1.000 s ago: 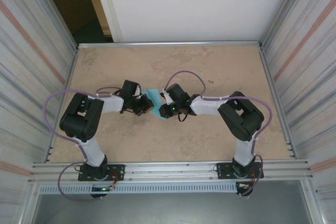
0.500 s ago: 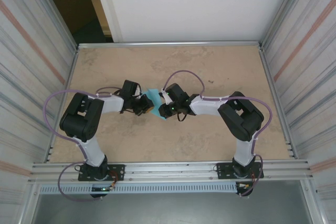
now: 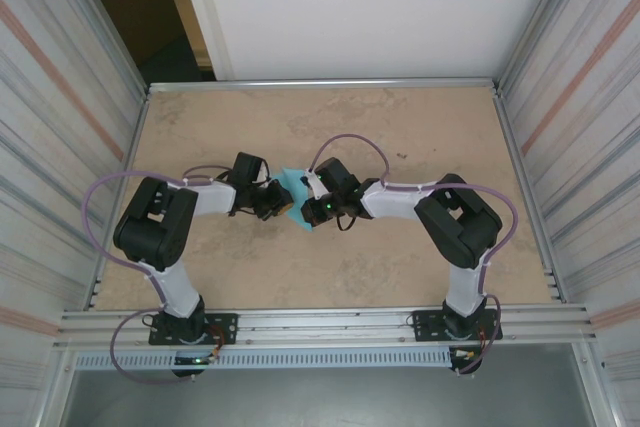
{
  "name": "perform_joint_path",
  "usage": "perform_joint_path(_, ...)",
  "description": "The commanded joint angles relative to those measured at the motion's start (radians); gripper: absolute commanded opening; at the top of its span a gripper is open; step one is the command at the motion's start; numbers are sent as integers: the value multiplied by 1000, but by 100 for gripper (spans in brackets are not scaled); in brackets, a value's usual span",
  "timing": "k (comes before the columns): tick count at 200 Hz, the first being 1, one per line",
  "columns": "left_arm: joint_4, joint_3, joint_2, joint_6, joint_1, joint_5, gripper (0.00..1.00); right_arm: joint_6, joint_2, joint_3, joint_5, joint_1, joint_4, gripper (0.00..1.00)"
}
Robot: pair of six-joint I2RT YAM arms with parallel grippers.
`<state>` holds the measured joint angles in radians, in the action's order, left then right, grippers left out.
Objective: Fold a paper plane with a square sheet of paper (pick it up from the middle)
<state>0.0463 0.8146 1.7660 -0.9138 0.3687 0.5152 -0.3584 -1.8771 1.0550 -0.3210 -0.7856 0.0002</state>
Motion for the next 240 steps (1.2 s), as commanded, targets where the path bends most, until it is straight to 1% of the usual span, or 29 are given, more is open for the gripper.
perform_joint_path(1,-48,10,-51,26,-8,-12,14,-5,-24,30,-66,12,-6,3)
perform_joint_path(25,-57,-1,-93,35,-22,-16,14,-11,-43,45,-92,17,-21,2)
perform_joint_path(65,-106,-31,-160,52,-41,-66,14,-29,-59,52,-120,25,-19,2)
perform_joint_path(100,-126,-51,-198,61,-45,-92,13,-48,-85,61,-178,40,-15,2)
perform_joint_path(188,-96,-96,-232,63,-45,-69,14,-96,-135,83,-275,61,-9,2)
perform_joint_path(240,-23,-107,-208,53,-39,-4,22,-161,-157,73,-340,96,33,3)
